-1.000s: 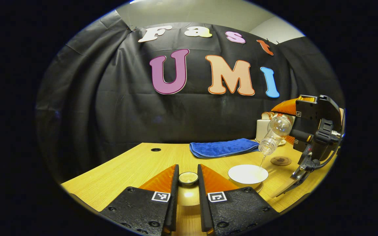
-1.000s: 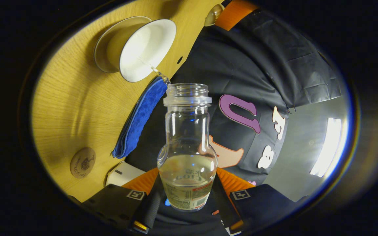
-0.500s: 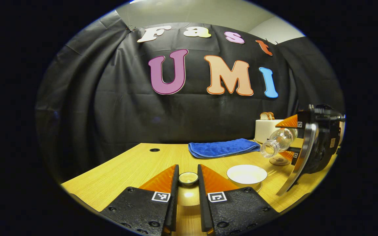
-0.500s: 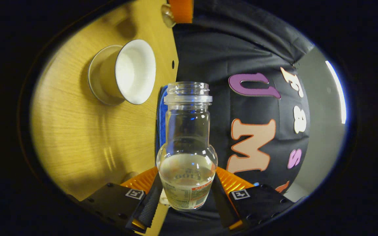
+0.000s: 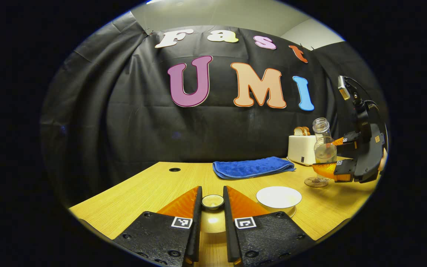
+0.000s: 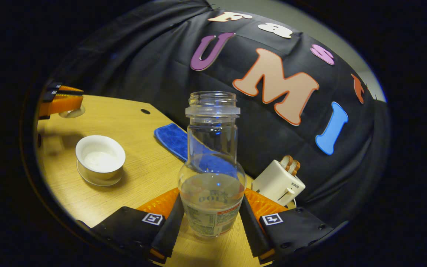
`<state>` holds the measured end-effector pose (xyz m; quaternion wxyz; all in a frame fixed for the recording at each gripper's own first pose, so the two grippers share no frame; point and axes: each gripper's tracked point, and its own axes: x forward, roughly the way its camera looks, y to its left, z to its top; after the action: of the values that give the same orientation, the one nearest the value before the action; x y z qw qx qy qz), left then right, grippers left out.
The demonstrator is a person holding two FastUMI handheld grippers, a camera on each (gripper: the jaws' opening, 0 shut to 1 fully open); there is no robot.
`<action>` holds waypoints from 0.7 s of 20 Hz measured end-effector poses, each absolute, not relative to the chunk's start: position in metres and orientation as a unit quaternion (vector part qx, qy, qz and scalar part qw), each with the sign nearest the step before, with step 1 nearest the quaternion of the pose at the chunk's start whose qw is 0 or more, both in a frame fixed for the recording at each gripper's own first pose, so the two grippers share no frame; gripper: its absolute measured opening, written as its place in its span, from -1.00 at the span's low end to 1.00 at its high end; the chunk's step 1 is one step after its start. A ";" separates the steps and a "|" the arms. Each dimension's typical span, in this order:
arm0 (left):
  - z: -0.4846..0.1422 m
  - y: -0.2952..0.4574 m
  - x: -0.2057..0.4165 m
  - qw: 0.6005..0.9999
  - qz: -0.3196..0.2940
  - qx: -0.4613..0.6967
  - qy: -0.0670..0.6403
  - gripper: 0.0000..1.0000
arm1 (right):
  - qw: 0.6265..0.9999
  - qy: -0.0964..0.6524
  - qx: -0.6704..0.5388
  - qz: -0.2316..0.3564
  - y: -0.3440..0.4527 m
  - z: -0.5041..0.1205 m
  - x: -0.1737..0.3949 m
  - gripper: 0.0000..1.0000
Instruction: Open the teacup lid with one hand, grasp the water bottle and pour water into the teacup with the other hand; after pouring, place the water bottle on the coaster and then close the teacup lid.
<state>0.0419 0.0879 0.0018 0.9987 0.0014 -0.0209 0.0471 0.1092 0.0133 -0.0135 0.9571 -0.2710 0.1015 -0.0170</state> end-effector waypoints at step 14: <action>0.001 0.088 0.040 0.999 0.048 0.001 -0.022 -0.47 | 0.989 0.140 -0.001 -0.044 -0.048 -0.042 0.130 0.61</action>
<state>0.0403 0.0883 0.0009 0.9986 0.0013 -0.0218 0.0483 0.1296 -0.0483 -0.0420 0.9892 -0.0009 0.1398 -0.0438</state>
